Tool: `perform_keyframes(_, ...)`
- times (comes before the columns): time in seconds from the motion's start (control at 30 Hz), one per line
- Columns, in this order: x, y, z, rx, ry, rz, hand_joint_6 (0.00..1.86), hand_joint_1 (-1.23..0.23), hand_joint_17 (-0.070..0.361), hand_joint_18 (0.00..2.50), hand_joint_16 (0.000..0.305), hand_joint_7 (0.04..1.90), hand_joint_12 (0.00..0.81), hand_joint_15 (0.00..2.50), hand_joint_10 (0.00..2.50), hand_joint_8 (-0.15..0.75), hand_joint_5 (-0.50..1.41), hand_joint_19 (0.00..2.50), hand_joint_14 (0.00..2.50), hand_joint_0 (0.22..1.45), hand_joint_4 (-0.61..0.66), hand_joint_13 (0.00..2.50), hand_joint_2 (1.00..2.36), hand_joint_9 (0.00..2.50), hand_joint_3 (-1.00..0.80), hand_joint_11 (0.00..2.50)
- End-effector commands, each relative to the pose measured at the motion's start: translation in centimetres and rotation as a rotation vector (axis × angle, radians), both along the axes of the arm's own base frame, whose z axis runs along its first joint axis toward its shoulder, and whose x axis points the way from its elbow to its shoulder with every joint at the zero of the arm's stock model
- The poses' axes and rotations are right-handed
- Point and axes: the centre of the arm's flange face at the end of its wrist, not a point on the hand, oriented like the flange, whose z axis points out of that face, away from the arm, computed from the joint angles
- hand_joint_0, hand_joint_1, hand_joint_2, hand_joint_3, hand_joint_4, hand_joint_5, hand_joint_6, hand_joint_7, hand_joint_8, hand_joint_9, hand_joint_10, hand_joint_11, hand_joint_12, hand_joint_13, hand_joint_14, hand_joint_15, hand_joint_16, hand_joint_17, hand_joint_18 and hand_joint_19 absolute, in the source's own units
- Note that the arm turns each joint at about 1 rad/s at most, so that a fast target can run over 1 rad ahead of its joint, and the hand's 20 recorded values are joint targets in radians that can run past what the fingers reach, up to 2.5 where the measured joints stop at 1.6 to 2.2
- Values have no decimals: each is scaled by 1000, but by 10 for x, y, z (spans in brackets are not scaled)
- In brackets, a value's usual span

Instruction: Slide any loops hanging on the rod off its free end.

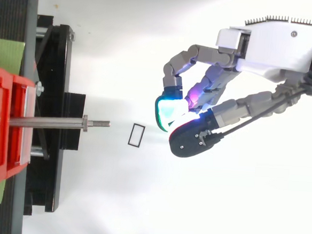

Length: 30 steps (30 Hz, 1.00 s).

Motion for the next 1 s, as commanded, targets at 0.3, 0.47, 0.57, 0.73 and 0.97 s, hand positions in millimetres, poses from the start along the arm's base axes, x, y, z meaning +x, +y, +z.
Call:
perform_keyframes(0.3, -1, 2, 0, 5, 8, 0, 876, -814, 98, 858, 43, 1154, 301, 197, 13, 302, -164, 384, 8, 614, 82, 879, 1014, 1014, -291, 366)
perform_keyframes(0.47, -1, 2, 0, 5, 8, 0, 894, -879, 97, 846, 43, 1100, 298, 190, 13, 292, -188, 367, 7, 650, 62, 860, 1012, 963, -313, 381)
perform_keyframes(0.57, -1, 2, 0, 9, 8, -2, 883, -822, 96, 847, 43, 1057, 298, 189, 15, 289, -185, 367, 8, 638, 109, 864, 1005, 975, -432, 371)
perform_keyframes(0.73, -1, 2, 0, 10, 8, -2, 853, -652, 98, 848, 44, 1116, 298, 189, 13, 291, -160, 392, 8, 591, 122, 870, 1004, 1009, -452, 355)
perform_keyframes(0.97, -1, 2, -1, 10, 11, -2, 837, -584, 98, 841, 44, 1142, 301, 197, 12, 284, -138, 397, 8, 598, 97, 869, 1009, 1019, -389, 330)
